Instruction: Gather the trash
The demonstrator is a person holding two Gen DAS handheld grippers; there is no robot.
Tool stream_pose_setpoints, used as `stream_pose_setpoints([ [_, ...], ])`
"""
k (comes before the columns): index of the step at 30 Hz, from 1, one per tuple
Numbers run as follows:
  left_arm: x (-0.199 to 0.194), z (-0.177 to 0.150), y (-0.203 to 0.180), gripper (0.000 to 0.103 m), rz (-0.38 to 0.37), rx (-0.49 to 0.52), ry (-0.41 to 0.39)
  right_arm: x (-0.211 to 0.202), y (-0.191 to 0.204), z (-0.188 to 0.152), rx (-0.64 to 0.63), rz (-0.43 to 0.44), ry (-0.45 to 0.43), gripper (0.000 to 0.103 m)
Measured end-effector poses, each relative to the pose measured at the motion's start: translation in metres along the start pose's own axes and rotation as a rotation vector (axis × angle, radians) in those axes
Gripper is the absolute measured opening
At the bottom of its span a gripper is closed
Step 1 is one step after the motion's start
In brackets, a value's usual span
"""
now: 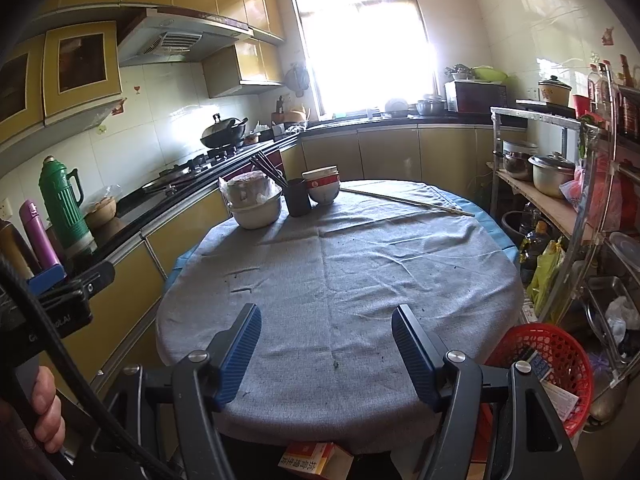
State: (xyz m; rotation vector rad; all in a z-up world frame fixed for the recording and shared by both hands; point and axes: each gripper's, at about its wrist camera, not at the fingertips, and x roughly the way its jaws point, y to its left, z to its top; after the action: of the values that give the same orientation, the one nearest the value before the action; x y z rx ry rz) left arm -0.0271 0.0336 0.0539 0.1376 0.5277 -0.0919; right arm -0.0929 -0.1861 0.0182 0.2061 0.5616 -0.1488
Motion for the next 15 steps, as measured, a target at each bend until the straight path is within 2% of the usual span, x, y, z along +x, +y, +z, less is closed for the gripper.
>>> stream_pose_setpoints([
  [10, 0.035, -0.008, 0.003, 0.096, 0.055, -0.008, 0.067, 0.051, -0.008, 0.021, -0.025, 0.008, 0.041, 0.071],
  [15, 0.071, -0.007, 0.002, 0.096, 0.029, -0.035, 0.134, 0.1, -0.02, 0.026, -0.009, 0.014, 0.1, 0.071],
])
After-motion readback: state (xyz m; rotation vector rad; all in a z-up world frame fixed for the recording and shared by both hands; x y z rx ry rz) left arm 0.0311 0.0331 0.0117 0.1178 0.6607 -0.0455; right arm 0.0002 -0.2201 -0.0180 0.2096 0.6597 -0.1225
